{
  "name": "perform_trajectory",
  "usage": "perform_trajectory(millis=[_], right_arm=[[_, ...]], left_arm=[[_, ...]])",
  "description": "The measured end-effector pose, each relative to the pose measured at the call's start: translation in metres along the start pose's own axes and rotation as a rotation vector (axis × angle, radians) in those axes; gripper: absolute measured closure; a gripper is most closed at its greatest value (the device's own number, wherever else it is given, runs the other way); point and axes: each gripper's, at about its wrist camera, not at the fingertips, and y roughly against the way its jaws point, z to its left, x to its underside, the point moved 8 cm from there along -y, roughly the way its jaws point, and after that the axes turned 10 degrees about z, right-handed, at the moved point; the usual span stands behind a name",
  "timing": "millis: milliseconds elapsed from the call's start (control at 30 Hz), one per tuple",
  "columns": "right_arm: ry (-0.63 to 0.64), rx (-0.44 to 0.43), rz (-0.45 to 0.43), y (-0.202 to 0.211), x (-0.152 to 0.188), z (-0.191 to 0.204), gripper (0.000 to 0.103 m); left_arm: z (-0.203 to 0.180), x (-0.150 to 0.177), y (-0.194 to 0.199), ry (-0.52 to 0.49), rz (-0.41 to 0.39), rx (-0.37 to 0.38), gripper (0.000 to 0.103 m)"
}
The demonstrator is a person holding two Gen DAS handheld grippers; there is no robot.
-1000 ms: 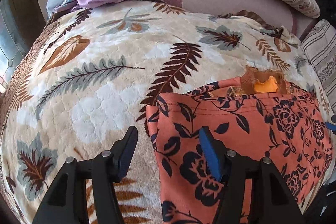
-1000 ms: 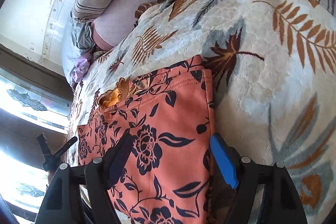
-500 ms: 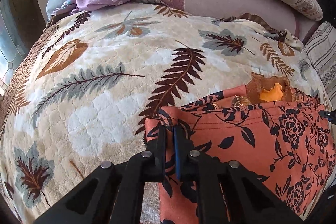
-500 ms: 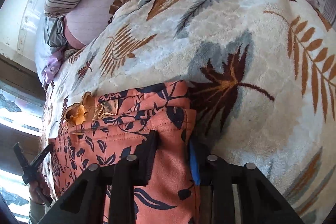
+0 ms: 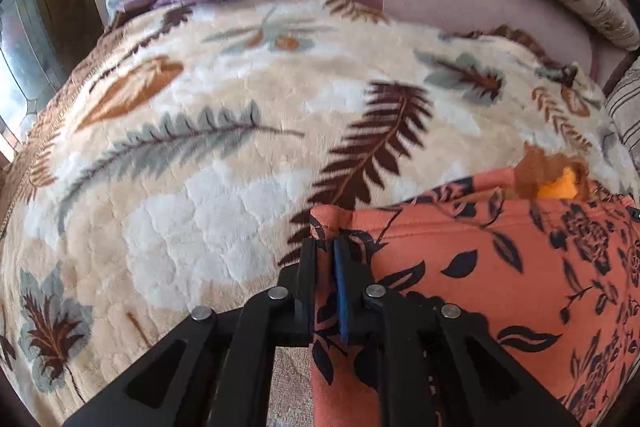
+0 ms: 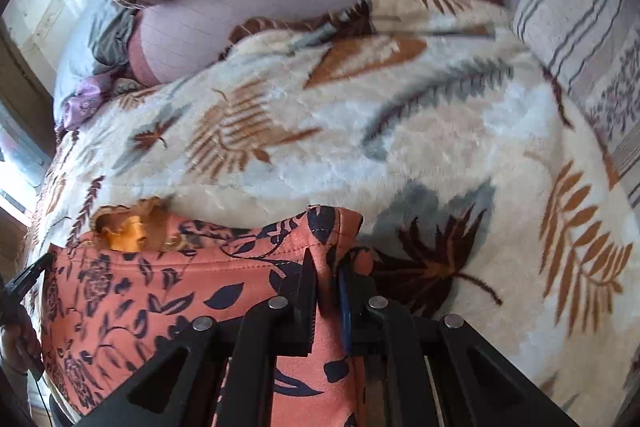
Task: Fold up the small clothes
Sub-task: 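Press the folded blouse edge with the left tool, then withdraw, then press the open tools down on the folded blouse to flatten it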
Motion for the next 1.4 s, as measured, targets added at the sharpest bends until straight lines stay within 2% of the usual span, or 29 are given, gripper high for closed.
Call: perform_trajectory(millis=[67, 100, 167, 200, 300, 333, 367, 400, 467, 500, 533, 567, 633, 700, 767, 800, 833, 867, 900, 933, 1000, 1067, 1133, 1233, 1300, 1400], right_arm=[[-0.018, -0.007, -0.047, 0.009, 0.000, -0.001, 0.088], [-0.014, 0.008, -0.051, 0.015, 0.001, 0.000, 0.082], [-0.002, 0.059, -0.052, 0.029, 0.003, 0.002, 0.043], [0.002, 0.075, -0.093, 0.044, 0.003, 0.004, 0.025], [0.014, 0.044, -0.242, 0.093, 0.007, 0.022, 0.025], [0.027, -0.031, -0.279, 0.107, 0.011, 0.037, 0.025], [0.058, -0.139, -0.280, 0.114, 0.016, 0.055, 0.025], [0.099, -0.247, -0.242, 0.114, 0.024, 0.077, 0.025], [0.191, -0.461, -0.099, 0.096, 0.042, 0.123, 0.022], [0.231, -0.541, -0.015, 0.080, 0.050, 0.142, 0.021], [0.256, -0.564, 0.056, 0.059, 0.054, 0.153, 0.021], [0.254, -0.539, 0.120, 0.032, 0.054, 0.156, 0.021], [0.115, -0.458, 0.163, -0.011, 0.042, 0.136, 0.022], [0.015, -0.532, 0.103, -0.006, 0.031, 0.134, 0.021], [0.066, -0.608, 0.059, 0.015, 0.032, 0.153, 0.021], [0.101, -0.650, 0.056, 0.021, 0.034, 0.165, 0.021], [0.125, -0.658, 0.065, 0.019, 0.036, 0.172, 0.018], [0.136, -0.611, 0.101, 0.007, 0.040, 0.175, 0.016], [0.133, -0.528, 0.160, -0.015, 0.043, 0.172, 0.015], [0.109, -0.503, 0.173, -0.023, 0.045, 0.170, 0.016], [0.074, -0.516, 0.111, 0.003, 0.046, 0.170, 0.017], [0.139, -0.562, 0.024, 0.049, 0.056, 0.176, 0.015], [0.178, -0.533, -0.015, 0.085, 0.075, 0.169, 0.015], [0.173, -0.526, -0.019, 0.121, 0.111, 0.138, 0.015], [0.102, -0.536, -0.006, 0.130, 0.140, 0.109, 0.015], [-0.050, -0.580, 0.036, 0.119, 0.184, 0.066, 0.015]], left_arm=[[0.004, 0.000, 0.010, 0.007, -0.015, -0.014, 0.077], [0.006, 0.001, 0.017, 0.015, -0.016, -0.008, 0.067], [0.016, 0.003, 0.036, 0.041, -0.050, -0.011, 0.064], [0.021, 0.006, 0.049, 0.059, -0.067, -0.019, 0.064], [0.036, 0.026, 0.097, 0.131, -0.130, 0.005, 0.062], [0.038, 0.034, 0.113, 0.148, -0.151, 0.009, 0.055], [0.040, 0.045, 0.129, 0.164, -0.172, 0.007, 0.051], [0.040, 0.053, 0.142, 0.174, -0.190, 0.004, 0.045], [0.035, 0.070, 0.163, 0.158, -0.203, 0.000, 0.042], [0.030, 0.078, 0.171, 0.144, -0.202, -0.001, 0.042], [0.026, 0.085, 0.176, 0.135, -0.196, -0.005, 0.042], [0.022, 0.091, 0.182, 0.127, -0.191, -0.008, 0.042], [0.016, 0.103, 0.192, 0.128, -0.192, -0.016, 0.042], [0.011, 0.114, 0.203, 0.128, -0.196, -0.017, 0.040], [0.011, 0.123, 0.214, 0.130, -0.209, -0.033, 0.034], [0.010, 0.126, 0.218, 0.131, -0.214, -0.040, 0.033], [0.008, 0.128, 0.220, 0.127, -0.217, -0.039, 0.032], [0.006, 0.129, 0.220, 0.119, -0.218, -0.035, 0.031], [0.004, 0.130, 0.219, 0.115, -0.211, -0.033, 0.031], [0.002, 0.130, 0.217, 0.116, -0.202, -0.025, 0.031], [-0.002, 0.132, 0.214, 0.109, -0.196, -0.002, 0.031], [-0.006, 0.134, 0.213, 0.103, -0.205, 0.005, 0.031], [-0.013, 0.135, 0.207, 0.076, -0.201, 0.023, 0.031], [-0.028, 0.134, 0.193, 0.051, -0.183, 0.053, 0.031], [-0.042, 0.134, 0.180, 0.034, -0.161, 0.079, 0.031], [-0.071, 0.136, 0.161, -0.032, -0.124, 0.101, 0.031]])
